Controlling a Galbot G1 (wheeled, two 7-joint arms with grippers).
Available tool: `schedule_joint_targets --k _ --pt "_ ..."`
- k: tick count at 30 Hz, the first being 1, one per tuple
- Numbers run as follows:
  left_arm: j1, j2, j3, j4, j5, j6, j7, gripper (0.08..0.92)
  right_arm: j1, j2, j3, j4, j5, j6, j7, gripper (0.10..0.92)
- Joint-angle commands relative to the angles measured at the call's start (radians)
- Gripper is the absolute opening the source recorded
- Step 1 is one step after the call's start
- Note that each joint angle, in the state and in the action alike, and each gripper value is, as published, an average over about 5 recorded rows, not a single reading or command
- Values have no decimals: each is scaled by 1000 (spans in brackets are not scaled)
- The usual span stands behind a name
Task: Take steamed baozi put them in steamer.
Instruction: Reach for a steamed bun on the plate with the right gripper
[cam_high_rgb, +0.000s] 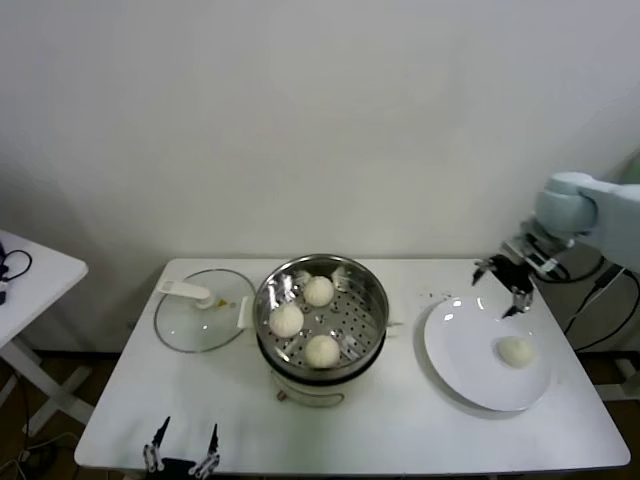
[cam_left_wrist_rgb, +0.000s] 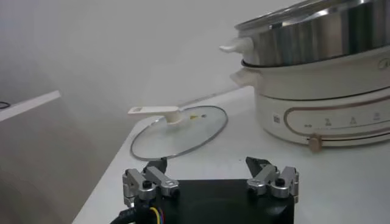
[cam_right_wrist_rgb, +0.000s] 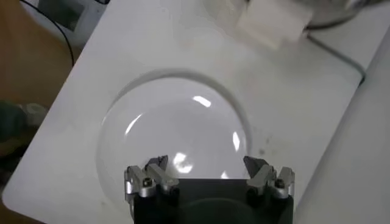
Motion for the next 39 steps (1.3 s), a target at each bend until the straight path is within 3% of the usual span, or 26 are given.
schedule_joint_targets --k 1,13,39 --pt "4 3 -2 4 5 4 0 823 -422 -148 321 -160 -162 -63 22 823" --pt "17 -3 0 2 23 8 -3 823 -689 -96 587 -218 -259 -111 69 823" --pt "17 -7 -2 9 33 0 -9 823 -743 0 669 -281 -324 -97 92 817"
